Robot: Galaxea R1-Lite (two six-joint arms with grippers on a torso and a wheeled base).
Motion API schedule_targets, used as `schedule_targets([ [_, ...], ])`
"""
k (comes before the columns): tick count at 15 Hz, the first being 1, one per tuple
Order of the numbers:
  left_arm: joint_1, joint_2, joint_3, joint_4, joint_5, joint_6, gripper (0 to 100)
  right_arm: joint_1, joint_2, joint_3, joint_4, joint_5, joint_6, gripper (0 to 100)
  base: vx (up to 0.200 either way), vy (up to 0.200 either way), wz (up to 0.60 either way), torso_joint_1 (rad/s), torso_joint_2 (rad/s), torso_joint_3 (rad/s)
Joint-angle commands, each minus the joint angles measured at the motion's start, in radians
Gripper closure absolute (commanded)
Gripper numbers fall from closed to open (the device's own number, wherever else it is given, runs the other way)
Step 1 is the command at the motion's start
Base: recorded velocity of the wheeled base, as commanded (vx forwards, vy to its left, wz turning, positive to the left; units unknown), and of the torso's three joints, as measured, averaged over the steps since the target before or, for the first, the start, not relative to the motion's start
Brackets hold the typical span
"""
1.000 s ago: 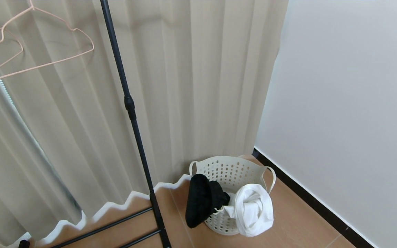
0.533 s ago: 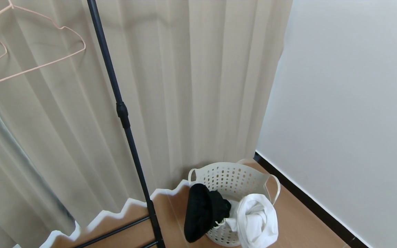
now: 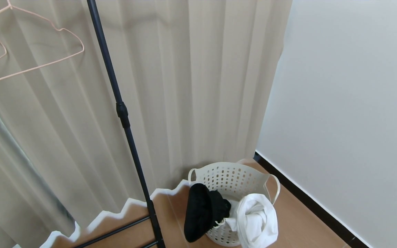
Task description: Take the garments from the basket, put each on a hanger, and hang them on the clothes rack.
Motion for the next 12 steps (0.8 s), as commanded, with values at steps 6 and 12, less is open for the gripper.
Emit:
schedule_targets([
  [6,0.000,0.001,0.000,0.000,0.014,-0.014,0,0.000,0.000,0.000,0.000,-0.001,0.000,0,0.000,0.000,0.00,0.000,0.00,-0.135],
  [12,0.000,0.001,0.000,0.000,0.009,-0.011,0,0.000,0.000,0.000,-0.001,-0.001,0.000,0,0.000,0.000,0.00,0.003,0.00,-0.195],
])
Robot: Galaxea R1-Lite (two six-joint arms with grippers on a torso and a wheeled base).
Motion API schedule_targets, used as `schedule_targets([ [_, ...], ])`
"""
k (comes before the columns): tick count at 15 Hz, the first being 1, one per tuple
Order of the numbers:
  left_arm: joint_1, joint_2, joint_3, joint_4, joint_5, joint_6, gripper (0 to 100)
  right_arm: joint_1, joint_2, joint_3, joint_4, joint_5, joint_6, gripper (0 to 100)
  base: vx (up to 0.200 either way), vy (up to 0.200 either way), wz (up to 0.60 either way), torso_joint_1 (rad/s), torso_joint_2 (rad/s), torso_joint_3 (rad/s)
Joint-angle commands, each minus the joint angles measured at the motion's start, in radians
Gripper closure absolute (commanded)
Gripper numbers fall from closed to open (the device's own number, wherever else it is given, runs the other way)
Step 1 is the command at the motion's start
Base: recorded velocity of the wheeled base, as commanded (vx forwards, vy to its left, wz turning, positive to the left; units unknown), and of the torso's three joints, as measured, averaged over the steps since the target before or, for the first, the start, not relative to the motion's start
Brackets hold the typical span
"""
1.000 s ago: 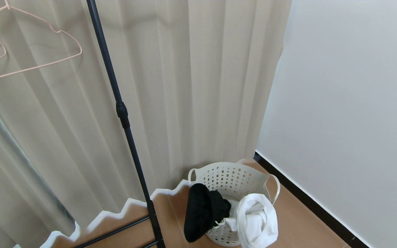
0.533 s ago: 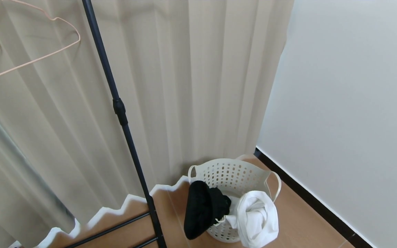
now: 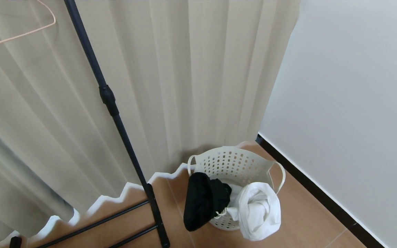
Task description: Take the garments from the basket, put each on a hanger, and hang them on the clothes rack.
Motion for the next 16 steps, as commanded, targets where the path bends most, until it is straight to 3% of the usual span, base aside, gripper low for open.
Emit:
schedule_targets([
  [1,0.000,0.001,0.000,-0.001,0.000,0.000,0,0.000,0.000,0.000,0.000,0.000,0.000,0,0.000,0.000,0.00,-0.007,0.01,-0.193],
  [16,0.000,0.001,0.000,-0.001,0.003,-0.002,0,0.000,0.000,0.000,0.000,0.000,-0.002,0,0.000,0.000,0.00,0.001,0.00,-0.197],
])
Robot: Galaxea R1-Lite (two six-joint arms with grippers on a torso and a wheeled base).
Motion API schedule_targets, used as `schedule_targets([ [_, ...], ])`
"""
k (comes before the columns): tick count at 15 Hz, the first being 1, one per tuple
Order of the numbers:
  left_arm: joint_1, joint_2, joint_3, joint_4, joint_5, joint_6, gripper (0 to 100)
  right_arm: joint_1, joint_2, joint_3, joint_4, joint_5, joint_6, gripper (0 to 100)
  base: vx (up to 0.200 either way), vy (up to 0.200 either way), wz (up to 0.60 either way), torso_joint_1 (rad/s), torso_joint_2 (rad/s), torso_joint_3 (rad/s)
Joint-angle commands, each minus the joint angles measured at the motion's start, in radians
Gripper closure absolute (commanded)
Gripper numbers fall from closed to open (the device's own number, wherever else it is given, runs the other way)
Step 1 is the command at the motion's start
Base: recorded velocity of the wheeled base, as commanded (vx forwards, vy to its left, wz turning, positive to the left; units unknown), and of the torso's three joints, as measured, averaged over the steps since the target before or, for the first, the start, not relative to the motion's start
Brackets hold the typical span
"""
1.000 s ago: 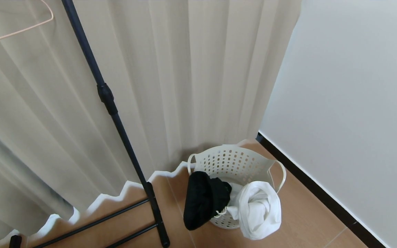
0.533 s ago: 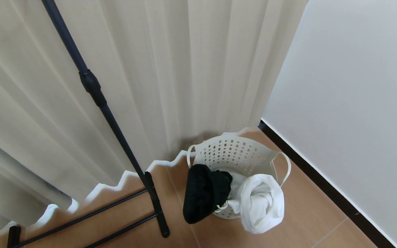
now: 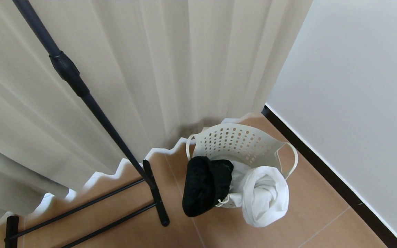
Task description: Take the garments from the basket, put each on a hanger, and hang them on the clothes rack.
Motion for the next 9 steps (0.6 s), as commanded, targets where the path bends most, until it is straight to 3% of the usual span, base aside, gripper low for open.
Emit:
schedule_targets([
  [1,0.000,0.001,0.000,0.000,0.001,0.000,0,0.000,0.000,0.000,0.000,0.001,-0.001,0,0.000,0.000,0.00,0.007,0.01,-0.198],
  [6,0.000,0.001,0.000,0.000,-0.001,0.001,0,0.000,0.001,0.000,0.014,0.004,-0.018,0,0.000,0.000,0.00,-0.001,0.00,-0.193],
  [9,0.000,0.001,0.000,0.000,0.002,0.003,0,0.068,0.168,0.000,0.020,0.011,-0.040,0,0.000,0.000,0.00,0.004,0.00,-0.121],
])
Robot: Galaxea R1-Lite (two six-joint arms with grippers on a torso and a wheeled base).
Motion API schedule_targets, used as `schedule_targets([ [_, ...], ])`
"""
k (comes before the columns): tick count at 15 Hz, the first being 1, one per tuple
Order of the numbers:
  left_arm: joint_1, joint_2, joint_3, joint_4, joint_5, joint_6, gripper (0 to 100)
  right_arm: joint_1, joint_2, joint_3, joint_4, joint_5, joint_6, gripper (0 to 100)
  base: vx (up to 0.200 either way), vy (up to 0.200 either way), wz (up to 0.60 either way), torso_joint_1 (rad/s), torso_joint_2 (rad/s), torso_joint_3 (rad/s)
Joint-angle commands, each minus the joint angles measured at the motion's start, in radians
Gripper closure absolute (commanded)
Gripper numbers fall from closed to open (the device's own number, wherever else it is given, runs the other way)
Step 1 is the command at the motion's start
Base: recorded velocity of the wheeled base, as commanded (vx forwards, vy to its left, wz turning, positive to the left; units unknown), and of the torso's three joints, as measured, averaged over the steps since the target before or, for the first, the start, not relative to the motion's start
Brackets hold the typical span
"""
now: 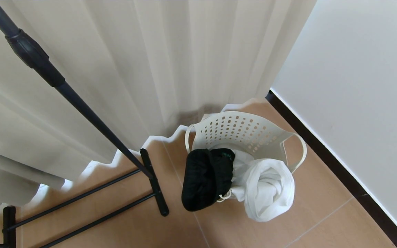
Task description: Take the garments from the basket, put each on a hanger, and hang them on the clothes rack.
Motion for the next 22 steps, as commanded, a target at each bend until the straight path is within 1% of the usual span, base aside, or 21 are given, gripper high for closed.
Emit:
schedule_targets([
  [1,0.000,0.001,0.000,0.000,0.001,-0.001,0,0.086,0.177,0.000,-0.001,0.006,-0.030,0,0.000,0.000,0.00,0.000,0.00,0.000],
  [3,0.000,0.001,0.000,0.000,0.001,0.000,0,0.155,0.317,0.000,-0.012,0.028,-0.047,0,0.000,0.000,0.00,0.000,0.00,0.000],
  [4,0.000,0.001,0.000,-0.002,0.001,0.000,0,0.205,0.438,0.000,-0.026,0.029,-0.052,0,0.000,0.000,0.00,0.000,0.00,0.000],
  [5,0.000,0.001,0.000,-0.002,0.002,0.000,0,0.234,0.538,-0.023,-0.035,0.029,-0.050,0,0.000,0.000,0.00,0.000,0.00,0.000],
  [7,0.000,0.001,0.000,-0.002,0.002,0.000,0,0.251,0.748,-0.095,-0.055,0.028,-0.059,0,0.000,0.000,0.00,0.000,0.00,0.000],
  [8,0.000,0.001,0.000,-0.002,0.002,0.000,0,0.251,0.834,-0.135,-0.061,0.028,-0.096,0,0.000,0.000,0.00,0.000,0.00,0.000],
  [11,0.000,0.001,0.000,-0.002,0.002,0.000,0,0.250,1.055,-0.305,-0.062,0.024,-0.328,0,0.000,0.000,0.00,0.000,0.00,0.000],
  [12,0.000,0.001,0.000,-0.002,0.001,0.000,0,0.250,1.121,-0.353,-0.062,0.020,-0.395,0,0.000,0.000,0.00,0.000,0.00,0.000],
  [13,0.000,0.001,0.000,-0.002,0.002,0.000,0,0.247,1.156,-0.380,-0.062,0.017,-0.434,0,0.000,0.000,0.00,0.000,0.00,0.000],
  [14,0.000,0.001,0.000,-0.002,0.002,-0.001,0,0.244,1.253,-0.456,-0.062,-0.011,-0.556,0,0.000,0.000,0.00,0.000,0.00,0.000],
  [15,0.000,0.001,0.000,-0.002,0.002,0.000,0,0.244,1.300,-0.503,-0.062,-0.028,-0.607,0,0.000,0.000,0.00,0.000,0.00,0.000],
  [16,0.000,0.001,0.000,-0.002,0.002,0.000,0,0.245,1.331,-0.532,-0.062,-0.037,-0.635,0,0.000,0.000,0.00,0.000,0.00,0.000],
  [17,0.000,0.001,0.000,-0.002,0.002,-0.001,0,0.244,1.406,-0.601,-0.062,-0.041,-0.734,0,0.000,0.000,0.00,0.000,0.00,0.000],
  [18,0.000,0.001,0.000,-0.002,0.002,0.000,0,0.237,1.446,-0.638,-0.062,-0.043,-0.806,0,0.000,0.000,0.00,0.000,0.00,0.000],
  [19,0.000,0.001,0.000,-0.002,0.002,0.000,0,0.196,1.523,-0.709,-0.064,-0.058,-0.952,0,0.000,0.000,0.00,0.000,0.00,0.000],
  [20,0.000,0.001,0.000,-0.002,0.002,0.000,0,0.176,1.570,-0.739,-0.065,-0.074,-1.017,0,0.000,0.000,0.00,0.000,0.00,0.000],
  [21,0.000,0.001,0.000,-0.002,0.002,0.000,0,0.175,1.621,-0.750,-0.105,-0.094,-1.027,0,0.000,0.000,0.00,0.000,0.00,0.000],
  [22,0.000,0.001,0.000,-0.002,0.002,-0.001,0,0.176,1.688,-0.752,-0.207,-0.115,-1.027,0,0.000,0.000,0.00,0.000,0.00,0.000],
])
